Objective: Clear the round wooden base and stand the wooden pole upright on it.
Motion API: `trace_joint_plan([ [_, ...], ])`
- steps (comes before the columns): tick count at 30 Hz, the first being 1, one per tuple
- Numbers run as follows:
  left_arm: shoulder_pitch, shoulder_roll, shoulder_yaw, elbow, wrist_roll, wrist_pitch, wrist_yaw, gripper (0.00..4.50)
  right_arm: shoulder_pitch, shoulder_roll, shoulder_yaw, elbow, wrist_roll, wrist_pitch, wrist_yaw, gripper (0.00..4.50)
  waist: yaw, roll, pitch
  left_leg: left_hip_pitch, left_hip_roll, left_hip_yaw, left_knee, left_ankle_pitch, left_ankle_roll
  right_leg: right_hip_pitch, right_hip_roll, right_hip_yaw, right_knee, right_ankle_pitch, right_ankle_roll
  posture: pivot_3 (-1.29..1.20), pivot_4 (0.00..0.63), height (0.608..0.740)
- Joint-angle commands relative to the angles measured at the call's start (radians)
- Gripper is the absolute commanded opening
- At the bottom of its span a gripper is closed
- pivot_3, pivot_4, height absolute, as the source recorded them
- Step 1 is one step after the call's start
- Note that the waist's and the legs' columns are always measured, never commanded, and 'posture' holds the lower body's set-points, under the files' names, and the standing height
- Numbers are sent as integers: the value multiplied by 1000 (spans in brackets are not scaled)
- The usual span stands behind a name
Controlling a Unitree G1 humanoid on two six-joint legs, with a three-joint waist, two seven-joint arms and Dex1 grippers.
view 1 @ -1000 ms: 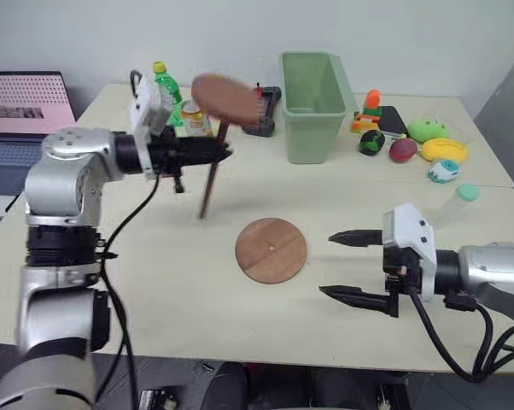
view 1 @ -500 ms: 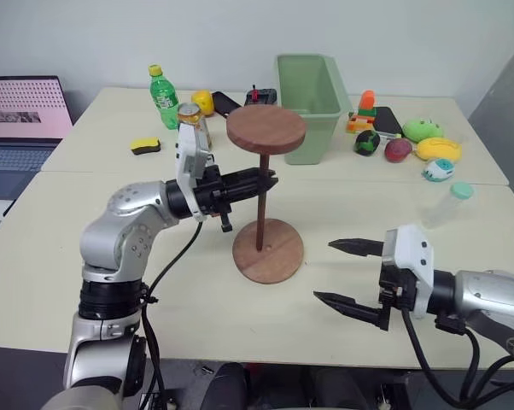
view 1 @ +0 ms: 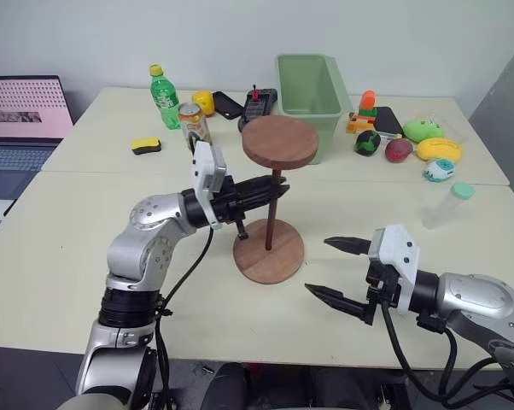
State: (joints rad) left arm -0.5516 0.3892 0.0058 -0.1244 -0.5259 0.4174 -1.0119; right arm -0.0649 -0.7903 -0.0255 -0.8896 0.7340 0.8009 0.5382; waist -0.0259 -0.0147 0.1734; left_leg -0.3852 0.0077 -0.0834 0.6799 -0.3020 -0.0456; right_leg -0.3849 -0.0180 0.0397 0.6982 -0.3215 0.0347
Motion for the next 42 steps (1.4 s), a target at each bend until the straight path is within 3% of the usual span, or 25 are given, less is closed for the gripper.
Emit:
trace_joint_plan([
  [1,9,-4,-13,-23,-2,-18,10,249,-5,-11,-28,-16,10,1,1,4500,0,0,0,0,0,0,0,0,0,0,0,0,0,0,0,0,150,740],
  [14,70,-4,-11,1,14,-53,48,249,-5,-12,-29,-23,12,8,2,4500,0,0,0,3,0,0,0,0,0,3,0,0,0,0,0,0,150,740],
  [27,155,69,-55,28,62,-79,22,249,-7,0,-20,-28,13,7,-9,4500,-1,0,-3,13,0,-1,-2,0,1,13,0,0,-3,0,0,0,150,740],
  [40,143,103,-73,60,69,-93,34,249,-12,14,-13,-20,11,6,-18,4500,-1,1,-9,19,1,2,-5,-1,1,17,1,1,-4,0,0,0,150,740],
  [41,137,106,-75,61,72,-87,37,598,-13,16,-13,-18,10,5,-18,4500,-1,1,-9,19,1,2,-5,-1,1,17,1,1,-4,0,0,0,150,740],
  [42,133,108,-76,62,73,-83,39,598,-14,17,-13,-16,9,4,-18,4500,-1,1,-9,19,1,2,-5,-1,1,17,1,1,-4,0,0,0,150,740],
])
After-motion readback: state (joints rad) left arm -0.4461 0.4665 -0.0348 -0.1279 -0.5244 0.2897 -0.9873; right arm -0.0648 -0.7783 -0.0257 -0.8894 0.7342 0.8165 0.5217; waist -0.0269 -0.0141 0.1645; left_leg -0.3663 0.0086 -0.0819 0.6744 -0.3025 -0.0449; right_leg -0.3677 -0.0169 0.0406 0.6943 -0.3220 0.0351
